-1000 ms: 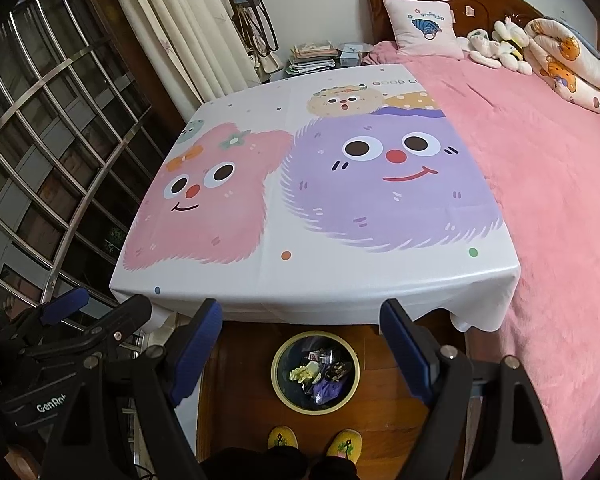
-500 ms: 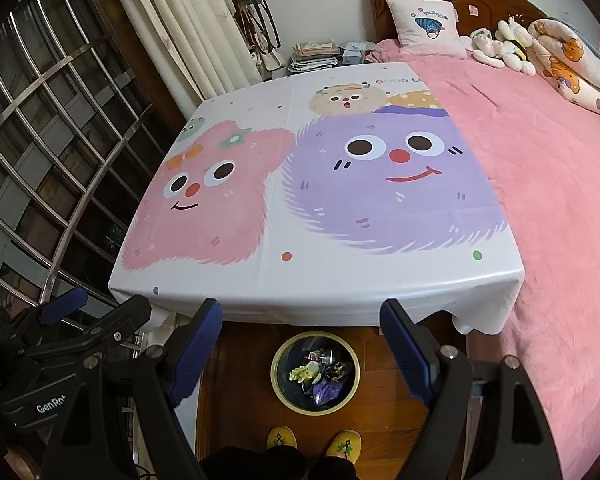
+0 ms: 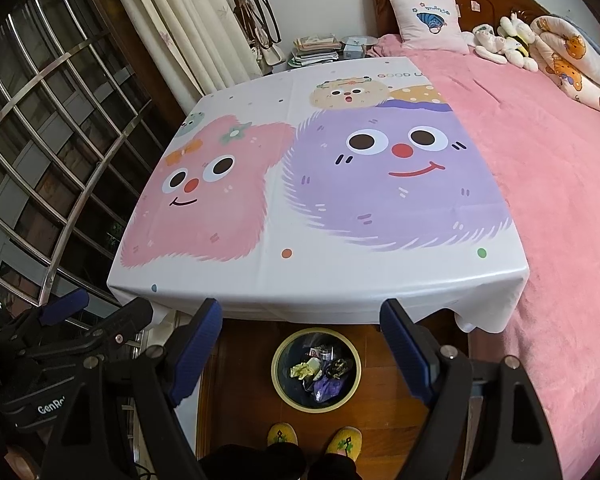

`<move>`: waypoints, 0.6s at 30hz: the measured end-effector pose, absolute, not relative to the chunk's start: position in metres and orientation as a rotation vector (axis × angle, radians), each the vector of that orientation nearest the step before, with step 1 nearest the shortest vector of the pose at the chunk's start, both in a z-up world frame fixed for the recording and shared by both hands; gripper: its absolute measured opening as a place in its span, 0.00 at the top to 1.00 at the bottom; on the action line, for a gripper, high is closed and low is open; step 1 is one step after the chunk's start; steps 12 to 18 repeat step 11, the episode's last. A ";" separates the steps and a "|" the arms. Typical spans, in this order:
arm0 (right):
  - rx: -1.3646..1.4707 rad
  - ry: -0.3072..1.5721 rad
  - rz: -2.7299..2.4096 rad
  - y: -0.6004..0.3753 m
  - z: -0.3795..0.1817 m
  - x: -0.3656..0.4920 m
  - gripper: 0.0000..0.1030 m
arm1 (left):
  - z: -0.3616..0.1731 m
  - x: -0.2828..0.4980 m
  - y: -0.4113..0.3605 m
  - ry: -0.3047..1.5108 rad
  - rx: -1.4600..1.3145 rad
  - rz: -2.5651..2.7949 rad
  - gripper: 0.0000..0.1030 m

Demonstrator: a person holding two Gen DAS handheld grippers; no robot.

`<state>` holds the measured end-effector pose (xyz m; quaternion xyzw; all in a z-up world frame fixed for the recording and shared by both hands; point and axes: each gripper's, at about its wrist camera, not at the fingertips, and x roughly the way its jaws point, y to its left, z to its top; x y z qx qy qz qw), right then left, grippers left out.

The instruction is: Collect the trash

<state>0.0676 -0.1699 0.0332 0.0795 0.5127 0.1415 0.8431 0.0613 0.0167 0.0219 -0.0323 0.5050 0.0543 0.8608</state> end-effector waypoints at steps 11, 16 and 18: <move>0.169 1.083 0.300 -0.171 0.032 0.069 0.21 | 0.021 0.063 0.017 1.061 -0.067 0.114 0.05; 0.169 1.083 0.300 -0.171 0.032 0.069 0.21 | 0.021 0.063 0.017 1.061 -0.067 0.114 0.05; 0.169 1.083 0.300 -0.171 0.032 0.069 0.21 | 0.021 0.063 0.017 1.061 -0.067 0.114 0.05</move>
